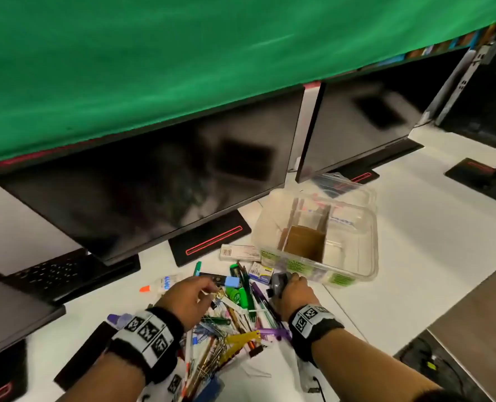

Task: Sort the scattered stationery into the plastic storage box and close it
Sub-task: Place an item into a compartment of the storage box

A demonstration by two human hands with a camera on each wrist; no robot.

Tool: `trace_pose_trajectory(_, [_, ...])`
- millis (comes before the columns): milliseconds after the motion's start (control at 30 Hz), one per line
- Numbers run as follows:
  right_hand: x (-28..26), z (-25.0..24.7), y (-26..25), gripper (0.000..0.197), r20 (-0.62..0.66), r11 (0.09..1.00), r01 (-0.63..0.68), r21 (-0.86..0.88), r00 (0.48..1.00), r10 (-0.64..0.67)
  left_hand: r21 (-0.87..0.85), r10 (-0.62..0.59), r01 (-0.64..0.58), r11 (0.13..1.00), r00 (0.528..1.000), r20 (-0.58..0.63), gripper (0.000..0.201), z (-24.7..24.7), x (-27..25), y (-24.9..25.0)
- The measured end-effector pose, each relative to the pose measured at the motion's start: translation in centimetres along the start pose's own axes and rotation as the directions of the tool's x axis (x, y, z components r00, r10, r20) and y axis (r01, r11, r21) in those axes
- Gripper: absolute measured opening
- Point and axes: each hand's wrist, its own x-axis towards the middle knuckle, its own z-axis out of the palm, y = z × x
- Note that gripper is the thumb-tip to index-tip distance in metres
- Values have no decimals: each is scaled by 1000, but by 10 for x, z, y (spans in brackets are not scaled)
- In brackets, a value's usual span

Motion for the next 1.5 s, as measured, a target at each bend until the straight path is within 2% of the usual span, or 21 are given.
trace_pose_trajectory(67, [5, -1, 3, 67, 30, 1000, 16, -11, 999, -16, 47, 60, -58, 997, 997, -48, 14, 2, 29, 20])
trace_pose_trajectory(167, [8, -4, 8, 62, 43, 995, 69, -76, 997, -66, 131, 157, -148, 980, 985, -65, 28, 5, 66, 47])
trace_pose_trajectory(333, [8, -20, 21, 66, 117, 974, 176, -143, 980, -160, 304, 306, -298, 905, 952, 24, 45, 13, 109, 67])
trace_pose_trajectory(433, [-1, -30, 26, 64, 146, 965, 213, -152, 971, -192, 397, 294, -323, 859, 946, 133, 41, 21, 120, 70])
trace_pose_trajectory(633, [-36, -63, 24, 51, 191, 939, 323, -116, 935, -298, 423, 260, -302, 854, 953, 156, 29, 27, 120, 68])
trace_pose_trajectory(733, [-57, -92, 20, 47, 205, 941, 337, -28, 923, -325, 416, 248, -312, 854, 947, 203, 26, 24, 117, 71])
trace_pose_trajectory(800, [-65, -118, 16, 42, 171, 941, 331, 66, 926, -337, 408, 245, -311, 858, 947, 207, 24, 22, 115, 74])
trace_pose_trajectory(900, [-55, -161, 11, 37, 24, 942, 275, 192, 958, -285, 395, 244, -307, 865, 948, 204, 26, 20, 111, 75])
trace_pose_trajectory(1000, [-12, -186, 16, 47, -111, 954, 83, 289, 992, -53, 366, 239, -301, 880, 949, 204, 27, 20, 109, 77])
trace_pose_trajectory(1100, [19, -200, 13, 38, -89, 932, -87, 352, 988, 126, 346, 215, -274, 898, 956, 199, 27, 19, 108, 79])
trace_pose_trajectory(1167, [37, -199, 9, 25, 11, 970, -163, 181, 986, 164, 357, 207, -269, 895, 957, 202, 29, 18, 108, 81])
trace_pose_trajectory(1233, [60, -188, 8, 14, 143, 971, -149, -185, 974, 177, 362, 205, -272, 892, 955, 215, 32, 17, 109, 82])
trace_pose_trajectory(1300, [125, -161, 28, 34, 202, 914, -125, -385, 955, 216, 352, 192, -269, 896, 952, 239, 34, 15, 111, 82])
trace_pose_trajectory(1367, [173, -146, 45, 39, 227, 887, -85, -453, 952, 207, 340, 186, -271, 900, 947, 263, 36, 14, 111, 82])
trace_pose_trajectory(1400, [189, -141, 53, 36, 221, 900, -104, -423, 951, 214, 339, 197, -282, 897, 944, 265, 37, 14, 111, 82])
trace_pose_trajectory(1500, [143, -155, 29, 38, 247, 909, -149, -390, 934, 259, 335, 209, -297, 894, 939, 274, 37, 14, 111, 79])
